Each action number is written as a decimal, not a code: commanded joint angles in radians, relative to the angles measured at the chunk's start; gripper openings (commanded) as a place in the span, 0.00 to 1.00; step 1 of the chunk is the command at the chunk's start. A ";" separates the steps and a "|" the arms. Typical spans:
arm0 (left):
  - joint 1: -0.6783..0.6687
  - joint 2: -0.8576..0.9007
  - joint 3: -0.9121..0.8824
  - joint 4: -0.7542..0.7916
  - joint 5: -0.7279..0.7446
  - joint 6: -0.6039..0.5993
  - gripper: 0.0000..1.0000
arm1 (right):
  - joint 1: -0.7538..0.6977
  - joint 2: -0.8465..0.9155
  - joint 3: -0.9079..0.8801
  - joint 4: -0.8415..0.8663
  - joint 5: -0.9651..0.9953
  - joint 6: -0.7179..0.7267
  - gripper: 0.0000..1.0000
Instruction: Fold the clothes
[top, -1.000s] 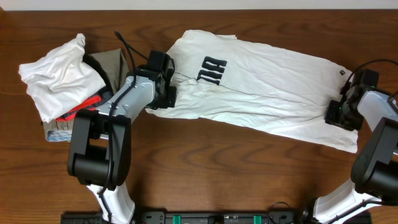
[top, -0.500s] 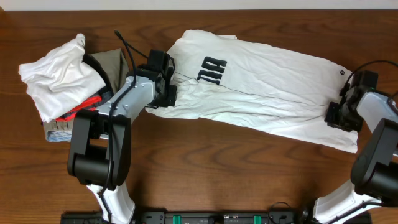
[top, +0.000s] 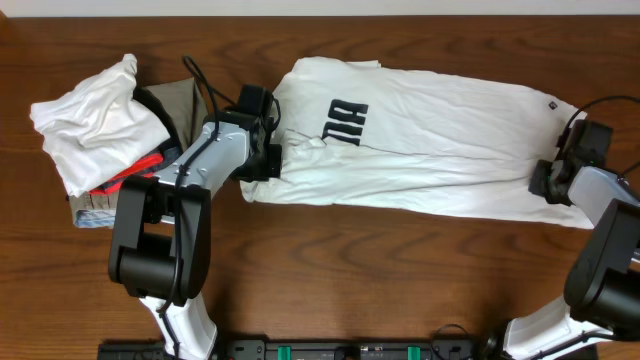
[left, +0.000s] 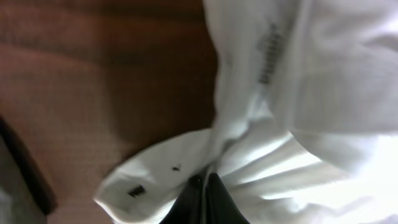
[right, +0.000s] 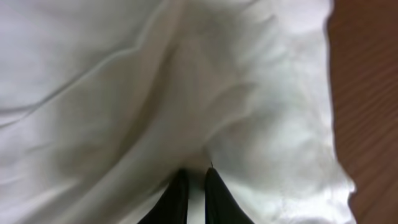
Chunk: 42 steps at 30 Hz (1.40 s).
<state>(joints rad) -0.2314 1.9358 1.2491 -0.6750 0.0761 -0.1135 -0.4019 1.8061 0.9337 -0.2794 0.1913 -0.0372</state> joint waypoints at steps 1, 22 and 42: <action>-0.001 0.006 -0.006 -0.029 0.010 -0.057 0.06 | -0.046 0.045 -0.029 0.045 0.048 -0.051 0.09; -0.001 -0.070 -0.005 0.237 0.090 -0.023 0.22 | -0.075 0.045 -0.028 0.088 -0.009 -0.113 0.12; -0.028 -0.077 -0.006 0.053 0.407 -0.379 0.58 | -0.076 0.045 -0.028 0.074 -0.047 -0.113 0.13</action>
<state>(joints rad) -0.2626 1.8671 1.2438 -0.6350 0.4763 -0.3851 -0.4732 1.8297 0.9260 -0.1715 0.1902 -0.1394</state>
